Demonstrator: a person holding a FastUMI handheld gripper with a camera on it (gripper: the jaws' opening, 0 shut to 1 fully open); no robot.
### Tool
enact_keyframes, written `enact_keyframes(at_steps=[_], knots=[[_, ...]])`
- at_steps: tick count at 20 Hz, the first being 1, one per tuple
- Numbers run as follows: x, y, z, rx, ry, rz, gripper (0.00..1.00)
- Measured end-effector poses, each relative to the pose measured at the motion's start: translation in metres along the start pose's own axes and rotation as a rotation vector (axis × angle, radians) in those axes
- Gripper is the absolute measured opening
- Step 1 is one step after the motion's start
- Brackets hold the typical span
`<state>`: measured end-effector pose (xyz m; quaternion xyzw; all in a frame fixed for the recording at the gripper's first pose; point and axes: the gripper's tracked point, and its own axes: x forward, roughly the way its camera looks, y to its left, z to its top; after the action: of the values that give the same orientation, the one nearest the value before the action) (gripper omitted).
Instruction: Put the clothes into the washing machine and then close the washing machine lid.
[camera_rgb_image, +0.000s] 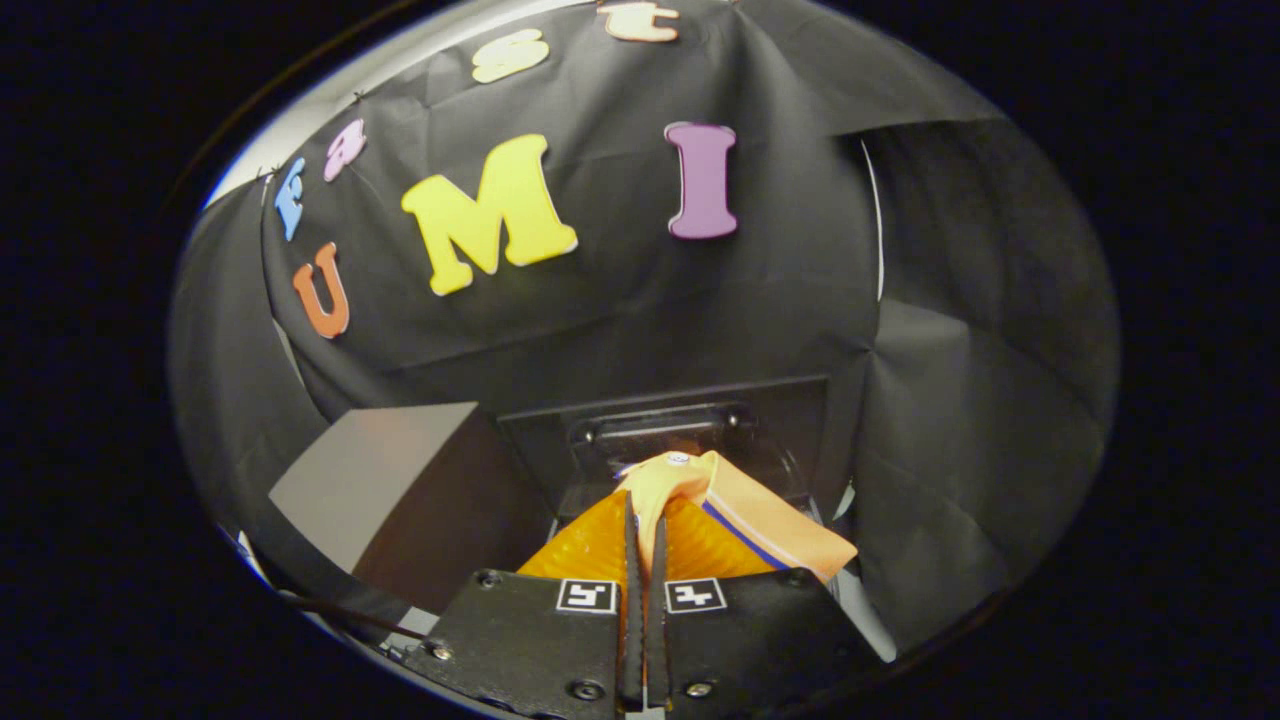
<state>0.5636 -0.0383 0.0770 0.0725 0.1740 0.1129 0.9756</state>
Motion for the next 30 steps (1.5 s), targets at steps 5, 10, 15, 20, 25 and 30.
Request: enact_keyframes(at_steps=[5,10,15,20,25,30], knots=[[0.066,-0.005,-0.033,0.023,0.140,0.003,0.05],[0.095,-0.008,-0.084,0.012,0.251,-0.004,0.05],[0.119,-0.021,-0.136,0.030,0.390,-0.043,0.05],[0.120,-0.039,-0.180,0.099,0.514,-0.076,0.05],[0.114,-0.042,-0.201,0.090,0.579,-0.106,0.05],[0.112,-0.042,-0.204,0.050,0.595,-0.118,0.05]])
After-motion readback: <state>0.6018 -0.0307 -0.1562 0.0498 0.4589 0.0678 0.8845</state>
